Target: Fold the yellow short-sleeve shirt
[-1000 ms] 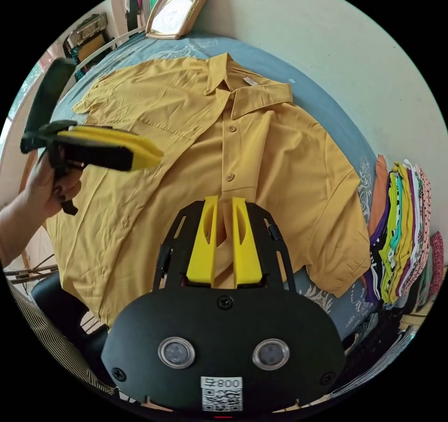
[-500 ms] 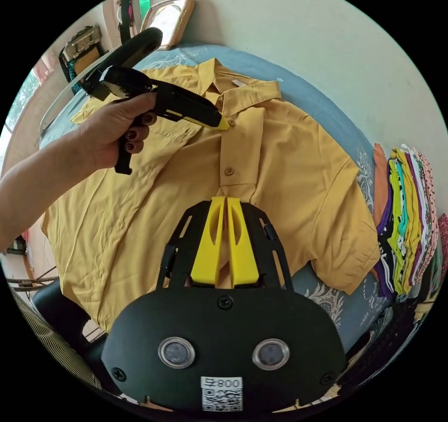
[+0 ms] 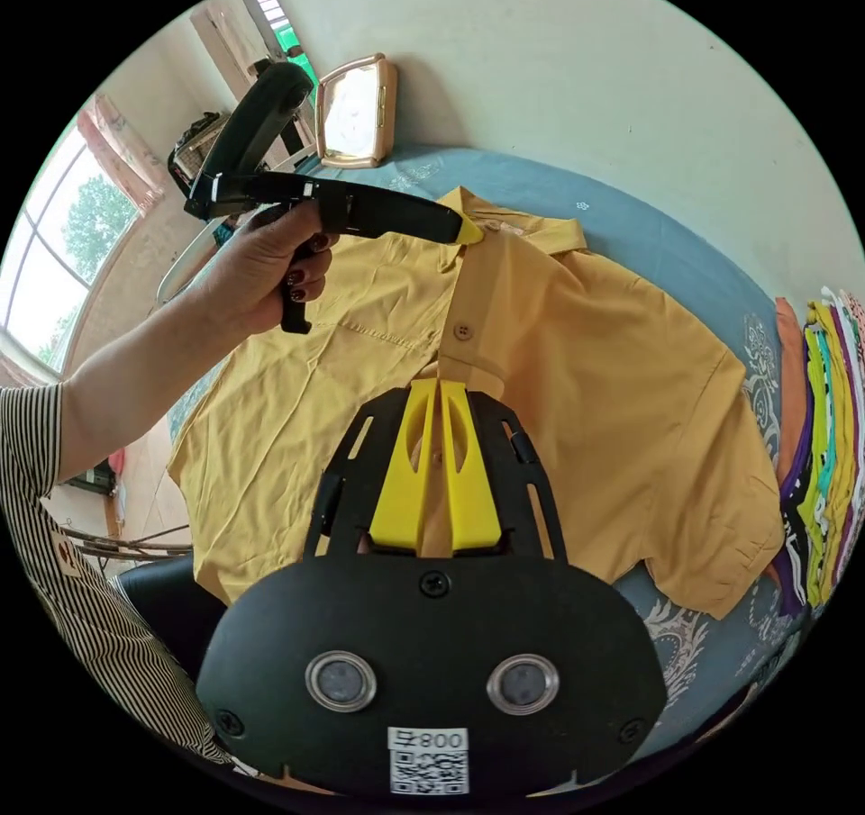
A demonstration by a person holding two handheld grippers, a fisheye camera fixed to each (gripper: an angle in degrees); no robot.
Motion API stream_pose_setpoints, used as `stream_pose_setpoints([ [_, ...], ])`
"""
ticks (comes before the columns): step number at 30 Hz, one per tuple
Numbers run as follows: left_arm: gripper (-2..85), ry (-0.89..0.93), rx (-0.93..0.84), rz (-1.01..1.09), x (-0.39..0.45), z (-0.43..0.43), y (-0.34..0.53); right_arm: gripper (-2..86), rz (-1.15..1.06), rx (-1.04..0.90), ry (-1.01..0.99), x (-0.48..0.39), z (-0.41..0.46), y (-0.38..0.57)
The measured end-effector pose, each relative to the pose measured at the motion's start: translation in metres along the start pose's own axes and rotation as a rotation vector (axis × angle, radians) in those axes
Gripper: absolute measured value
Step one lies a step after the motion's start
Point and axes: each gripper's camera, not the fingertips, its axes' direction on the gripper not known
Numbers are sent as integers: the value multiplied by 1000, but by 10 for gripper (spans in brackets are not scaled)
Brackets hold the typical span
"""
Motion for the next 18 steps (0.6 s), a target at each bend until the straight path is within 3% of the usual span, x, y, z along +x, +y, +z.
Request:
stream_pose_setpoints([
  [6, 15, 58, -156, -116, -47, 44, -6, -2, -45, -148, -36, -9, 54, -6],
  [12, 45, 179, -17, -190, -72, 44, -23, 3, 1, -118, -81, 5, 62, 6],
  [18, 27, 40, -121, -172, -67, 73, -64, 4, -16, -133, -89, 4, 70, 6],
])
